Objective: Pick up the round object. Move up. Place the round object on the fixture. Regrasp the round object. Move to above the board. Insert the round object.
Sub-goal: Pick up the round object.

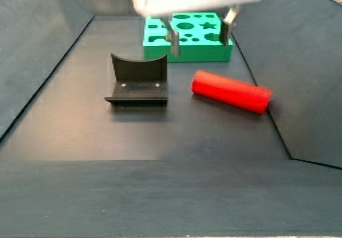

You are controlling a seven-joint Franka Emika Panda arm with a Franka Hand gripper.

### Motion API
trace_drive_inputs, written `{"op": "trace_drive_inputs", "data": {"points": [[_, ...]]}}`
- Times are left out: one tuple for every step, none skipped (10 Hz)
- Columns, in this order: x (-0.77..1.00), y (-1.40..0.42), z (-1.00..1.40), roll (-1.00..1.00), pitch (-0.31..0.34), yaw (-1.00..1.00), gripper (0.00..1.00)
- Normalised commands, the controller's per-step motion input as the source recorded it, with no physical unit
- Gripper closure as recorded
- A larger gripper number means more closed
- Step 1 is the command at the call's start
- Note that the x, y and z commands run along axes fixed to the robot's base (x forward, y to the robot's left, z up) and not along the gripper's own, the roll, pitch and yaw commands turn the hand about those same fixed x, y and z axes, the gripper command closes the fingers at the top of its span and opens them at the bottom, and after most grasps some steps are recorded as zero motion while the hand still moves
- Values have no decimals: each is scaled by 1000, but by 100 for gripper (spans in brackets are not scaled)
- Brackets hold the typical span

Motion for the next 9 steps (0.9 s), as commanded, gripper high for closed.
{"op": "trace_drive_inputs", "data": {"points": [[-171, -140, -674, 111, -37, 989, 0], [-243, -171, -597, 116, -107, 951, 0], [-240, -191, -463, 143, -140, 911, 0], [-249, -177, -377, 151, -137, 900, 0], [-280, -111, -380, 173, -156, 814, 0], [-226, -100, -391, 123, -160, 731, 0], [-131, -169, -394, 66, -117, 626, 0], [-83, -169, -426, 0, -60, 460, 0], [-80, -114, -457, 0, -37, 380, 0]]}}
